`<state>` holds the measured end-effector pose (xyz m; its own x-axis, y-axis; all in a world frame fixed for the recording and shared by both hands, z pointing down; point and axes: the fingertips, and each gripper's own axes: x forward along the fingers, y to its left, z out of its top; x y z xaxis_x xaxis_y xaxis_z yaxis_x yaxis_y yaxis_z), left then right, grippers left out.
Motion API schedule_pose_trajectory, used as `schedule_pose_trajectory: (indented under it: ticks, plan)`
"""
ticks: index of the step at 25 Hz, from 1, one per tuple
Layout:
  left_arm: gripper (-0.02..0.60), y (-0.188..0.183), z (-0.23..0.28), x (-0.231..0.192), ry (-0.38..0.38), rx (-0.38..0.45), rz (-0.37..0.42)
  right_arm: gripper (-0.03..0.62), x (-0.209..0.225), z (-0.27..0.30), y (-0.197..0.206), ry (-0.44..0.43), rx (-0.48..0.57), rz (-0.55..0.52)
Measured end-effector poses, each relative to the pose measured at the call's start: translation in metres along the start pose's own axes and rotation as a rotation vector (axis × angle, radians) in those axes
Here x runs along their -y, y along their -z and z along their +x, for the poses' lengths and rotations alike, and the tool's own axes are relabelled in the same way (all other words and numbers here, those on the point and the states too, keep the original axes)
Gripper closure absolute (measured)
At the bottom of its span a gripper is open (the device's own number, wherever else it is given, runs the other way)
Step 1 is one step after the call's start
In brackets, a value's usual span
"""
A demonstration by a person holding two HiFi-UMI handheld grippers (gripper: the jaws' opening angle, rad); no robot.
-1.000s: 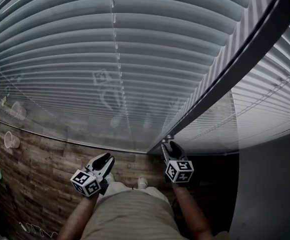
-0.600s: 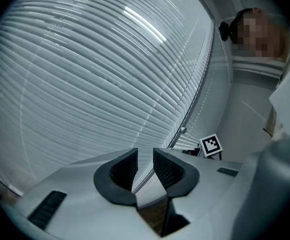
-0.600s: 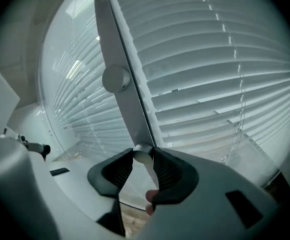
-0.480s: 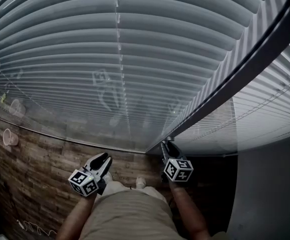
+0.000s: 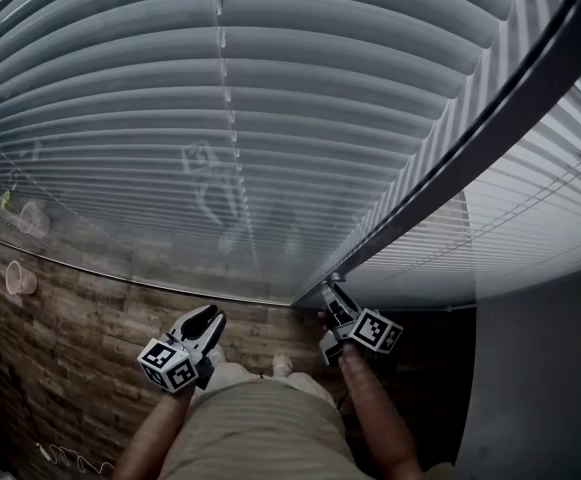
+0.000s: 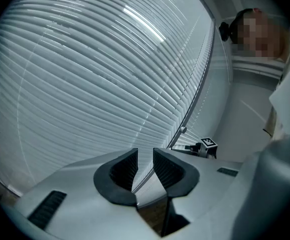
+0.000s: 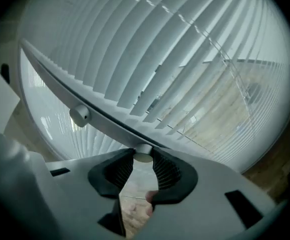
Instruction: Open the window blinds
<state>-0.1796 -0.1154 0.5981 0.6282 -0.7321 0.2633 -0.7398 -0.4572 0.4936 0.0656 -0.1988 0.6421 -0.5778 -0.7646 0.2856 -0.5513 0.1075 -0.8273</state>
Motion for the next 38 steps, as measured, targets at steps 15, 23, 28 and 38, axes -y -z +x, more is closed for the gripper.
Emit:
schedule_pose_trajectory:
  ticks: [15,23,28,38]
  plan:
    - [0.476,0.002,-0.004,0.002,-0.004,0.001,-0.007,0.465,0.006,0.003,0.002,-0.244,0.04,0.543]
    - [0.475,0.002,-0.007,0.004,-0.001,0.005,-0.008,0.398,0.003,-0.001,0.008,0.02,-0.007,-0.141]
    - [0.476,0.004,-0.01,0.004,-0.004,0.005,-0.009,0.398,-0.004,-0.006,0.01,0.294,-0.017,-0.783]
    - [0.476,0.002,-0.015,0.0,-0.016,0.015,-0.011,0.455,-0.006,-0.001,0.007,0.341,0.016,-0.776]
